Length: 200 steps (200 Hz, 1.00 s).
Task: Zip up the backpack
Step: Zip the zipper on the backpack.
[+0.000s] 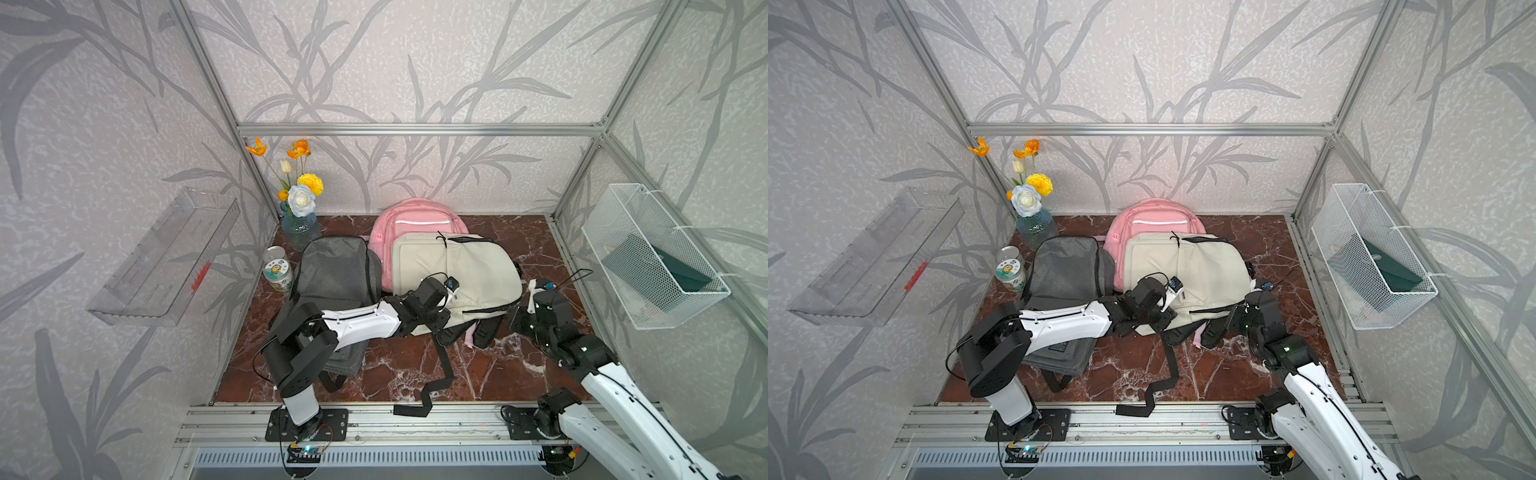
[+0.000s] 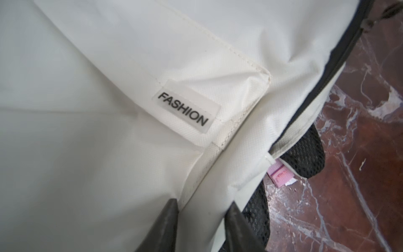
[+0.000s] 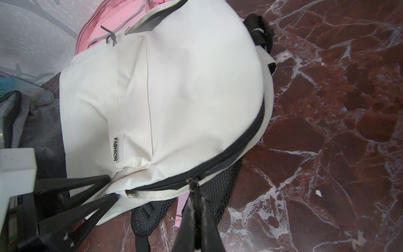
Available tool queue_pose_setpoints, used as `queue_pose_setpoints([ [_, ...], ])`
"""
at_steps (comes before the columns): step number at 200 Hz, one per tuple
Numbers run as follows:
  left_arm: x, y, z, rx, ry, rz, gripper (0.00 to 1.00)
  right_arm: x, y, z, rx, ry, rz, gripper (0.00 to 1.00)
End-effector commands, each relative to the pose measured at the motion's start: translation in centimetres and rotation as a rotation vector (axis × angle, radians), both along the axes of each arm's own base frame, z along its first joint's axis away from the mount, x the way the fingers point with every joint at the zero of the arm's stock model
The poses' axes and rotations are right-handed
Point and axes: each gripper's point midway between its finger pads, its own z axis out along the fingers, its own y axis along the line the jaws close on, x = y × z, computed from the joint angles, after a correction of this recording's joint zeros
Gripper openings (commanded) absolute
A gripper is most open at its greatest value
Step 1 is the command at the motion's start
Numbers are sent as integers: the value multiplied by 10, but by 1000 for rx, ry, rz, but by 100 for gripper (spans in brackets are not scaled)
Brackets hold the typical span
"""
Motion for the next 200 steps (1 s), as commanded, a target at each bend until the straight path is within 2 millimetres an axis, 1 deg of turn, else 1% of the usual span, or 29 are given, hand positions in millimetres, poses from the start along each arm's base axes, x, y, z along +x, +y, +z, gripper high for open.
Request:
queue_pose_setpoints([
  [1,-5,-27,49,-122,-22,-71,50,3,19,20,27,-60,71,0],
  [16,-12,-45,63,-174,-10,-129,55,1,27,25,43,-76,83,0],
  [36,-16,-65,70,-197,1,-185,59,-1,33,31,65,-93,89,0],
  [50,-15,-76,65,-195,11,-204,60,-2,34,37,76,-111,87,0],
  [70,-11,-87,53,-182,31,-219,61,-3,31,45,85,-141,74,0],
  [91,-15,-98,43,-175,73,-261,60,-6,25,52,79,-163,56,0],
  [112,-21,-104,39,-175,85,-288,60,-8,20,57,67,-182,44,0],
  [127,-18,-105,34,-166,85,-274,60,-9,20,59,74,-187,50,0],
  [159,-11,-104,24,-138,77,-247,46,-10,20,60,79,-190,47,0],
  [186,-10,-99,19,-112,69,-236,27,-12,7,60,34,-189,2,0],
  [200,-7,-94,17,-89,59,-217,14,-14,-2,59,16,-195,-34,0],
])
